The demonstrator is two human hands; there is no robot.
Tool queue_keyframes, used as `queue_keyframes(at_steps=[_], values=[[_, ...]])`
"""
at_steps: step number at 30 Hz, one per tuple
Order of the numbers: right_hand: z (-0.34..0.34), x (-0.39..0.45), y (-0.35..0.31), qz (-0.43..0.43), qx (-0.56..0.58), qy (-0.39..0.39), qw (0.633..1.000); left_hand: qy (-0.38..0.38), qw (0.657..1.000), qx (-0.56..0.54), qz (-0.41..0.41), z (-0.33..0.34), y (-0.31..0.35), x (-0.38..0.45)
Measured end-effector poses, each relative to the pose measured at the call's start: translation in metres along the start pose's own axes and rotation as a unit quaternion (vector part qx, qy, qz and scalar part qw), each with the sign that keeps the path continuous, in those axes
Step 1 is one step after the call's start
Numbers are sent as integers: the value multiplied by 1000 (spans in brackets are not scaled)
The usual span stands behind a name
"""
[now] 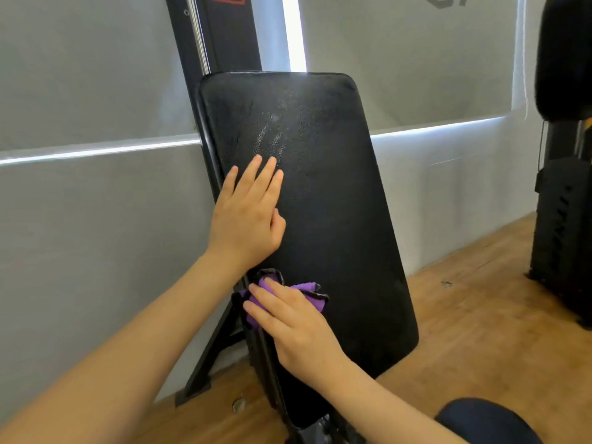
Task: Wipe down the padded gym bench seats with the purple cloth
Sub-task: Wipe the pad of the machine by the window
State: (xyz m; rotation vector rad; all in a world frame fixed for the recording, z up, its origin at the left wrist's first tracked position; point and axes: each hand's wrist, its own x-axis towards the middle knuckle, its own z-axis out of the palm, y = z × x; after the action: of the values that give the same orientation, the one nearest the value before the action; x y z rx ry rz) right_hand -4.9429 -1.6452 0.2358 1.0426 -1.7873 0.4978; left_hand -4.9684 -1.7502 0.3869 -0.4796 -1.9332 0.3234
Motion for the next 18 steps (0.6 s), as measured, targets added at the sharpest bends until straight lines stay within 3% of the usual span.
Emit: queue_keyframes(at_steps=[6, 12, 15, 18], values=[[-28, -30, 40, -16, -14, -38, 999, 30, 1000, 8, 2, 2, -1, 1], [-67, -77, 112, 239, -100, 34, 965, 44, 999, 16, -8, 5, 1, 1], [-64, -73, 106, 301, -88, 62, 947, 41, 999, 18, -8, 4, 2, 1], [-64, -50, 77, 242, -60, 103, 963, 42, 999, 22, -8, 4, 1, 1]])
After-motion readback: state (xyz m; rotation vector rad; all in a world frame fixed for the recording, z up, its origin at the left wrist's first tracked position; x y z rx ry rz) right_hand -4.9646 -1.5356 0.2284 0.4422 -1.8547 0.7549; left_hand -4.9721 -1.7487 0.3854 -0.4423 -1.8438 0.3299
